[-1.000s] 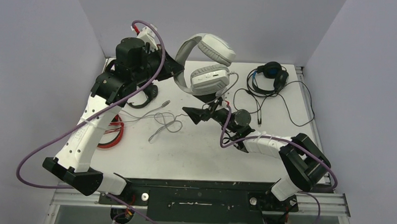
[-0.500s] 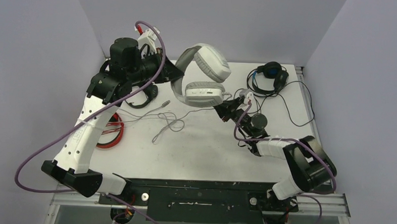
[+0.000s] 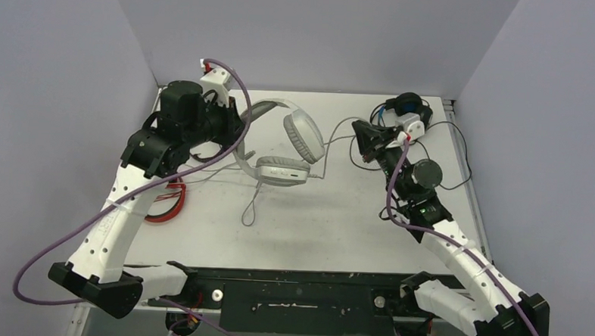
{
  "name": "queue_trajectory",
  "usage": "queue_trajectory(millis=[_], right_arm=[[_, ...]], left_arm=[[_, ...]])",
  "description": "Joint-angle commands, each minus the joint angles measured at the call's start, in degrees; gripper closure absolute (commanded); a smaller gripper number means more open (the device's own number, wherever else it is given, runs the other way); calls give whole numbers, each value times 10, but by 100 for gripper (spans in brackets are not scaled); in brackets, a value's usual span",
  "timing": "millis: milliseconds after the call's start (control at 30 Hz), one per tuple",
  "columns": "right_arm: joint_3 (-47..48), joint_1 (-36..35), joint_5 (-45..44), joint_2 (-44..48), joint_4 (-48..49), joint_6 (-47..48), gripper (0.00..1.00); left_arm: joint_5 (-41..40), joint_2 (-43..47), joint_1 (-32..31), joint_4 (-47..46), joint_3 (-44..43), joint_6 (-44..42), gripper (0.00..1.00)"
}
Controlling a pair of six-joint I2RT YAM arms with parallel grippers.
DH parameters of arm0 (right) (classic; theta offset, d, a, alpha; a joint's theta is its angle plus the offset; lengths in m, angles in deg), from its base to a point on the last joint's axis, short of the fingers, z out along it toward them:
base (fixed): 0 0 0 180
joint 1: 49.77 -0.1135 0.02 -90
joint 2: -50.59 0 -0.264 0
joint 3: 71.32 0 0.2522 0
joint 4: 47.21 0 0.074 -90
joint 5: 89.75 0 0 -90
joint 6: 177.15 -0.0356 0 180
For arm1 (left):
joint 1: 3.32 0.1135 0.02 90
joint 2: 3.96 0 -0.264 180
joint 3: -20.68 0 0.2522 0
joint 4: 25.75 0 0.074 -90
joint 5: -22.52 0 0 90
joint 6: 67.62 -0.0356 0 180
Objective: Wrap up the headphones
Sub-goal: Wrap the headphones cable around the headphones.
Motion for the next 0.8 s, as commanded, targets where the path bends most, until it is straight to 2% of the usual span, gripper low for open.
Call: queue_trajectory(millis=[0, 133, 300, 400, 467, 533, 633, 767], right_arm=[[117, -20, -63, -2, -200, 85, 100], [196, -100, -96, -26, -273, 175, 100], [269, -162, -15, -50, -347, 263, 100], [276, -167, -11, -43, -372, 270, 100], [275, -166, -63, -38, -374, 255, 100], [281, -166, -103, -40, -392, 249, 100], [282, -166, -92, -39, -415, 267, 100], [275, -166, -29, -19, -407, 283, 100]], left_arm=[[-160, 24, -26, -32, 37, -107, 100], [-338, 21, -105, -58, 70, -137, 100], [-436, -3, -116, -81, 83, -117, 100], [-475, -31, -106, -74, 55, -92, 100], [-443, -40, -83, -69, 26, -68, 100], [-357, -28, -51, -90, 29, -57, 100], [-297, -12, -37, -124, 53, -69, 100], [-298, -55, -34, -62, 16, -77, 100]])
